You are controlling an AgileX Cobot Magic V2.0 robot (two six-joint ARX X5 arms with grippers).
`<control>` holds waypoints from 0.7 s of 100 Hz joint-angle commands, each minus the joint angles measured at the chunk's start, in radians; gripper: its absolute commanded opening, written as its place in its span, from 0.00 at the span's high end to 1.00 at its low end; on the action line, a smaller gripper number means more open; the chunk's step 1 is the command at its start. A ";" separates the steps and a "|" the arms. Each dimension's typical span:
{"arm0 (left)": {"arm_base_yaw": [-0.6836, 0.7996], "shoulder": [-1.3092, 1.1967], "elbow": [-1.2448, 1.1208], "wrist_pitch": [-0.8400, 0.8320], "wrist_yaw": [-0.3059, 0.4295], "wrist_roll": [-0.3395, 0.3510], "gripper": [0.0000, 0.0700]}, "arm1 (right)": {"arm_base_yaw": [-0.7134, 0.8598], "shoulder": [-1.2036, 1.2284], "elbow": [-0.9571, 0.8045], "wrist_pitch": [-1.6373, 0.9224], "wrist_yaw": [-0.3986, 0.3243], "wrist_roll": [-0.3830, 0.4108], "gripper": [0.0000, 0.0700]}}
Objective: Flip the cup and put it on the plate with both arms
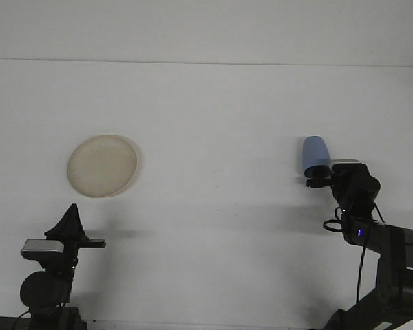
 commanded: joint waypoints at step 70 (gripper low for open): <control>0.002 -0.002 -0.020 0.014 -0.002 -0.002 0.98 | 0.001 -0.051 0.017 0.004 -0.029 0.003 0.99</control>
